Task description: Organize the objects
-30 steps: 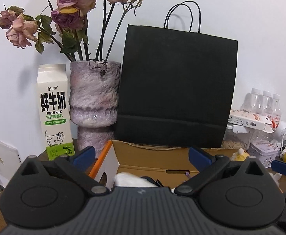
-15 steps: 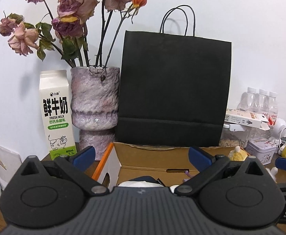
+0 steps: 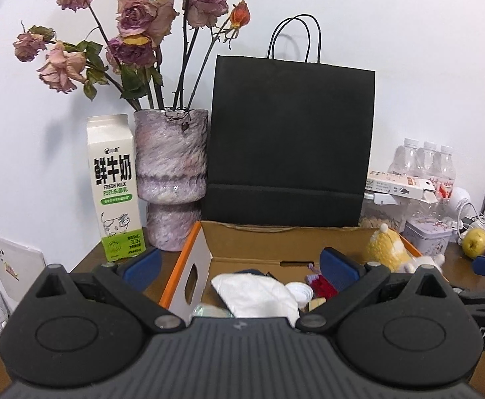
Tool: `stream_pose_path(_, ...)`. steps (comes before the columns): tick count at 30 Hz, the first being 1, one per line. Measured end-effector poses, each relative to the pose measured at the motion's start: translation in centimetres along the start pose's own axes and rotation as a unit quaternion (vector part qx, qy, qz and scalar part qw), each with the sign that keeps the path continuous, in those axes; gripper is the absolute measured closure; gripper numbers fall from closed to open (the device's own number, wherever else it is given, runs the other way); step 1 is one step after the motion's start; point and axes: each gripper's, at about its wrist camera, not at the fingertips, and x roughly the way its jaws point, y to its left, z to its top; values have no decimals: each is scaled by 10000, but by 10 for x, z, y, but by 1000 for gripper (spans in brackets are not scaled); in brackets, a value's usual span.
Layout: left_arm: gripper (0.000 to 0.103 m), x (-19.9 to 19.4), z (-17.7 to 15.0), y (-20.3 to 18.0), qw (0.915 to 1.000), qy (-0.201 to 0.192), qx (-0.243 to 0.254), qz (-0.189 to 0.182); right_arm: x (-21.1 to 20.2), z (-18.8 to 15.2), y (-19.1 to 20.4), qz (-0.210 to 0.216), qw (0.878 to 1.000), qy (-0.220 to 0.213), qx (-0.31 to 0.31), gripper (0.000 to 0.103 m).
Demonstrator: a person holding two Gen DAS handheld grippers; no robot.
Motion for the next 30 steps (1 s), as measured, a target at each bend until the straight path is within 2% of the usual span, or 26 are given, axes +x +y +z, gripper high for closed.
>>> stream_pose_path(30,0,-139,-45,21,9991,401,72,68,-139,-35,21,266,9996,123,-44,0)
